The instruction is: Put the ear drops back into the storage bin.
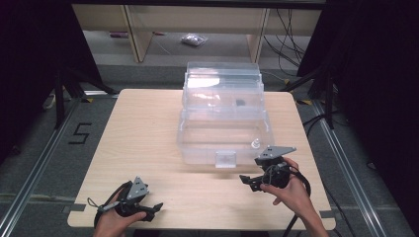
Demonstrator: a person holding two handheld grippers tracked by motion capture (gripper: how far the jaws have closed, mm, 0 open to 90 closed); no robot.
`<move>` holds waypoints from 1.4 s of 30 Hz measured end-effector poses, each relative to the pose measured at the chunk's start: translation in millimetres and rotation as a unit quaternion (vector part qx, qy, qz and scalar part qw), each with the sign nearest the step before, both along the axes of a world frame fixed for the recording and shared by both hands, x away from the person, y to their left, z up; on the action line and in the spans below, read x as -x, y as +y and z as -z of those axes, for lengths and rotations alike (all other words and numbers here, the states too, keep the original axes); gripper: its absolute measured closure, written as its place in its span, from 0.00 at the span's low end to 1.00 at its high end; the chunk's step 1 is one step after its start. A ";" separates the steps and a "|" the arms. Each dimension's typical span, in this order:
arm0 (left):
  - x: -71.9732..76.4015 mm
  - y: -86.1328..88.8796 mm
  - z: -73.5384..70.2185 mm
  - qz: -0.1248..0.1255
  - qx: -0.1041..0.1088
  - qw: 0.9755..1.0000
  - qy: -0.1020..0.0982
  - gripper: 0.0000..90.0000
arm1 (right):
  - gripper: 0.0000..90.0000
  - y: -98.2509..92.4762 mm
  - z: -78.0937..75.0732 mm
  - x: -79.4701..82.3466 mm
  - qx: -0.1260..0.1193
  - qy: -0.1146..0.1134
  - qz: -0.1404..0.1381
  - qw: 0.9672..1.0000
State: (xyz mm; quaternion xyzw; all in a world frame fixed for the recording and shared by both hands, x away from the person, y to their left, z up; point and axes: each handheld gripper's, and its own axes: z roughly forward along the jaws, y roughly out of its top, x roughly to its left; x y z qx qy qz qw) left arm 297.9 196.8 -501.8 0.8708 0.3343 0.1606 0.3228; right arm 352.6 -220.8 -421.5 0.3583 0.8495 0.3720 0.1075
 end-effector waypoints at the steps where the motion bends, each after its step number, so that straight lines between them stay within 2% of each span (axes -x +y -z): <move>1: 0.0 0.0 0.0 0.000 0.000 1.000 0.000 0.19 | 0.20 -0.6 3.9 -0.6 -0.001 -0.011 -0.007 1.000; 3: -0.2 0.1 -0.1 0.001 -0.003 1.000 -0.001 0.19 | 0.20 -1.4 3.0 0.4 0.005 -0.002 -0.009 1.000; 5: -0.1 0.2 -0.2 0.001 -0.003 1.000 -0.001 0.19 | 0.20 -0.2 6.8 2.3 -0.004 0.001 -0.003 1.000; 7: -0.1 0.2 -0.2 0.001 -0.002 1.000 -0.001 0.19 | 0.20 -2.2 7.8 2.6 0.008 -0.003 -0.010 1.000; 8: -0.1 0.3 -0.3 0.001 -0.003 1.000 -0.001 0.19 | 0.20 -1.3 9.3 4.7 0.000 0.008 -0.001 1.000; 9: -0.1 0.2 -0.2 0.001 -0.002 1.000 -0.001 0.19 | 0.20 -2.5 11.0 3.1 0.005 -0.003 -0.012 1.000; 10: -0.1 0.2 -0.2 0.001 -0.003 1.000 -0.001 0.19 | 0.20 -2.5 13.8 3.6 -0.002 -0.012 -0.011 1.000; 13: -0.1 0.2 -0.3 0.002 -0.003 1.000 -0.002 0.19 | 0.20 -3.3 16.5 8.3 -0.002 0.005 0.004 1.000; 14: -0.2 0.2 -0.1 0.000 -0.002 1.000 -0.003 0.19 | 0.20 -4.2 19.0 7.6 -0.005 -0.004 -0.002 1.000; 16: 0.4 -1.9 1.6 -0.012 0.014 1.000 -0.006 0.19 | 0.20 -4.9 23.1 10.1 -0.007 -0.004 0.004 1.000; 17: 0.5 -1.9 1.6 -0.011 0.014 1.000 -0.005 0.19 | 0.20 -5.7 25.4 10.0 -0.007 -0.010 0.001 1.000; 18: -0.2 0.4 -0.4 0.002 -0.004 1.000 -0.002 0.19 | 0.20 -6.7 25.4 10.8 -0.006 -0.002 -0.002 1.000; 20: -0.1 0.2 -0.2 0.002 -0.003 1.000 -0.002 0.19 | 0.20 -8.1 28.1 12.9 -0.007 0.000 0.003 1.000; 21: -0.1 0.3 -0.2 0.002 -0.003 1.000 -0.002 0.19 | 0.20 -7.5 29.1 16.0 -0.012 0.010 0.014 1.000; 22: -0.3 0.2 0.0 0.000 -0.003 1.000 -0.004 0.19 | 0.20 -10.0 30.9 15.0 -0.010 -0.002 0.007 1.000; 23: 0.4 -1.9 1.7 -0.012 0.014 1.000 -0.007 0.19 | 0.20 -11.1 32.3 14.4 -0.010 -0.007 0.001 1.000; 24: 0.5 -1.3 1.1 -0.007 0.011 1.000 -0.004 0.19 | 0.20 -11.2 32.6 18.6 -0.016 0.008 0.019 1.000; 25: -0.3 0.5 -0.3 0.002 -0.004 1.000 -0.002 0.19 | 0.20 -12.2 33.9 18.8 -0.016 0.003 0.018 1.000; 27: -0.1 0.2 -0.1 0.000 -0.001 1.000 -0.002 0.19 | 0.19 -15.0 35.9 20.1 -0.015 0.002 0.018 1.000; 28: -0.2 0.2 0.0 0.000 -0.002 1.000 -0.002 0.19 | 0.19 -15.2 36.9 23.2 -0.018 0.016 0.030 0.999; 29: -0.2 0.2 0.0 0.000 -0.002 1.000 -0.003 0.19 | 0.19 -17.2 38.9 21.1 -0.014 -0.001 0.015 1.000; 30: -0.2 0.3 0.0 0.000 -0.002 1.000 -0.003 0.19 | 0.19 -17.0 40.1 23.8 -0.020 0.009 0.026 0.999; 31: -0.2 0.2 0.0 0.000 -0.002 1.000 -0.003 0.19 | 0.19 -18.2 40.9 24.0 -0.019 0.009 0.023 1.000; 32: -0.3 0.3 -0.1 0.000 -0.003 1.000 -0.004 0.19 | 0.19 -19.8 42.6 22.7 -0.018 0.000 0.015 1.000; 33: -0.3 0.3 -0.1 0.000 -0.003 1.000 -0.004 0.19 | 0.19 -19.7 42.5 25.9 -0.021 0.014 0.029 0.999; 34: -0.3 0.4 0.0 0.000 -0.003 1.000 -0.004 0.19 | 0.19 -20.3 42.9 26.9 -0.023 0.015 0.031 0.999; 36: -0.3 0.5 0.0 0.000 -0.003 1.000 -0.004 0.19 | 0.19 -23.4 44.4 26.6 -0.020 0.001 0.025 0.999; 42: -0.3 0.5 0.0 -0.001 -0.003 1.000 -0.004 0.19 | 0.19 -25.5 47.3 31.5 -0.023 0.006 0.031 0.999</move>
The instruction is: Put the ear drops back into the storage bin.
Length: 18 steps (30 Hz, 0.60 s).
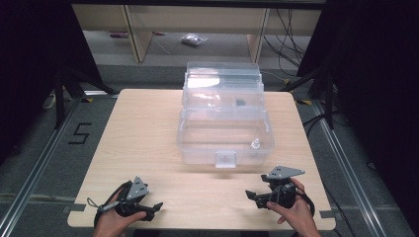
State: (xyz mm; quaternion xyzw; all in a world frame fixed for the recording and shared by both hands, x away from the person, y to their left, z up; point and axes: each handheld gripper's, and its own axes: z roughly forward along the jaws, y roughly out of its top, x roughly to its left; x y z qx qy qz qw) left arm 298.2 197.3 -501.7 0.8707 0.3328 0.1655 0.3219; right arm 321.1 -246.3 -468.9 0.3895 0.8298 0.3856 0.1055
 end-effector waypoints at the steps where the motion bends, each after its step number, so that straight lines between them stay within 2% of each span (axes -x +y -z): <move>1: 0.0 0.0 0.0 0.000 0.000 1.000 0.000 0.19 | 0.19 -0.8 0.7 0.5 0.001 -0.004 0.000 1.000; 2: 0.0 -0.1 0.1 0.000 0.000 1.000 0.000 0.19 | 0.19 -0.6 0.9 2.4 -0.001 0.001 0.006 1.000; 3: 0.0 -0.1 0.1 0.000 0.000 1.000 0.000 0.19 | 0.19 -2.0 2.1 1.8 0.003 -0.008 0.000 1.000; 5: -0.1 -0.1 0.1 0.001 -0.001 1.000 0.001 0.19 | 0.19 -2.0 3.2 5.1 0.002 0.001 0.007 1.000; 6: 0.1 -0.2 0.2 0.000 0.000 1.000 0.001 0.19 | 0.19 -3.9 3.9 4.8 0.010 -0.009 0.000 1.000; 8: 0.1 -0.1 0.1 0.000 0.000 1.000 0.001 0.19 | 0.19 -4.1 5.2 6.7 0.007 -0.004 0.000 1.000; 9: 0.1 -0.2 0.2 0.000 0.000 1.000 0.001 0.19 | 0.19 -3.8 5.0 9.1 0.006 -0.003 0.009 1.000; 13: -0.1 -0.3 0.4 0.002 -0.001 1.000 0.001 0.19 | 0.19 -6.6 6.3 12.7 0.016 -0.015 0.009 1.000; 14: 0.3 -1.0 0.7 -0.001 0.005 1.000 0.002 0.19 | 0.19 -7.1 6.4 14.1 0.017 -0.011 0.010 1.000; 16: 0.2 -0.6 0.2 0.000 0.001 1.000 0.002 0.19 | 0.19 -8.5 7.7 16.2 0.021 -0.014 0.013 1.000; 17: 0.5 -1.0 0.5 -0.002 0.006 1.000 0.002 0.19 | 0.19 -9.4 7.4 15.9 0.024 -0.018 0.007 1.000; 18: 0.3 -0.5 0.0 0.001 0.001 1.000 0.002 0.19 | 0.19 -8.6 7.6 19.4 0.021 -0.004 0.018 1.000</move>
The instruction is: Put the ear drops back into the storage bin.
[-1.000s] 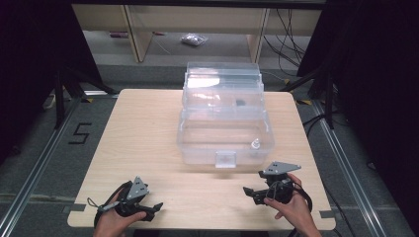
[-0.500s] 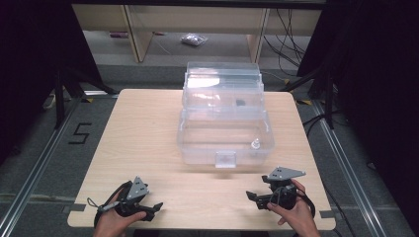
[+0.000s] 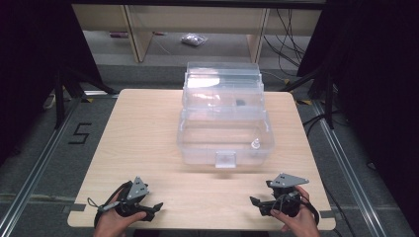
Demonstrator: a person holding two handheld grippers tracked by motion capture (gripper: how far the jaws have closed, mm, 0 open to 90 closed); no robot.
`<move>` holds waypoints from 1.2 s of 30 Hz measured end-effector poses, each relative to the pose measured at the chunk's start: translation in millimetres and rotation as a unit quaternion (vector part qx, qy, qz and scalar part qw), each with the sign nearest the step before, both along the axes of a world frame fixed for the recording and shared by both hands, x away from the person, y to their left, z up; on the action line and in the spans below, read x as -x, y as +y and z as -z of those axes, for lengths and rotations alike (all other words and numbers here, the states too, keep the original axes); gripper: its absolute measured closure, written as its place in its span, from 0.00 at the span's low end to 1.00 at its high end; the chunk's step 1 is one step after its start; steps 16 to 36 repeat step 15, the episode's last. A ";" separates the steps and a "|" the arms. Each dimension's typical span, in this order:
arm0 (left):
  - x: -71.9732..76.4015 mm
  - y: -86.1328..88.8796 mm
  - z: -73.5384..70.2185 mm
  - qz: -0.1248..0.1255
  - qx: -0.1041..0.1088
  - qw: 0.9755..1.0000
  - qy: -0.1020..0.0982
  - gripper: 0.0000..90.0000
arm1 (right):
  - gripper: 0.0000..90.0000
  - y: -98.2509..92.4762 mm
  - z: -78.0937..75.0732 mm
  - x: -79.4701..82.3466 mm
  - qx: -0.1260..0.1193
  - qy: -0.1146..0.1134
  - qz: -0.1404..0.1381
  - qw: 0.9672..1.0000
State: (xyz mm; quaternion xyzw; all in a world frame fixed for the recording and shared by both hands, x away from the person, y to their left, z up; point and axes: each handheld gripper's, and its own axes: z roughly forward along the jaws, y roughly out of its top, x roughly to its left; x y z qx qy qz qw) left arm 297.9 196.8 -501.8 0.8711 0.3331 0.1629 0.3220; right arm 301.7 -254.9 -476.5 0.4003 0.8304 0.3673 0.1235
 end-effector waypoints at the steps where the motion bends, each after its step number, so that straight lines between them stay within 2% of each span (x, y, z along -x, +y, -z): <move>1: 0.6 -1.7 1.4 -0.009 0.014 1.000 -0.002 0.19 | 0.19 -0.6 0.5 0.5 0.001 -0.001 -0.002 1.000; 2: -0.1 -0.1 0.1 0.000 0.000 1.000 0.000 0.19 | 0.19 -2.0 1.9 0.2 0.007 -0.009 -0.004 1.000; 3: -0.2 -0.1 0.2 0.001 -0.001 1.000 -0.001 0.19 | 0.19 -1.5 2.1 1.6 0.004 -0.001 -0.001 1.000; 5: -0.3 -0.1 0.2 0.001 -0.002 1.000 -0.001 0.19 | 0.19 -2.5 2.8 3.1 0.006 0.004 -0.003 1.000; 6: -0.3 0.0 0.1 0.001 -0.002 1.000 -0.001 0.19 | 0.19 -3.7 4.3 2.0 0.013 -0.015 -0.011 1.000; 8: -0.4 -0.1 0.3 0.002 -0.002 1.000 -0.001 0.19 | 0.19 -3.7 3.6 3.4 0.010 -0.006 -0.004 1.000; 36: -0.5 0.1 0.6 0.000 -0.002 1.000 -0.001 0.19 | 0.19 -4.4 4.2 3.0 0.013 -0.007 -0.004 1.000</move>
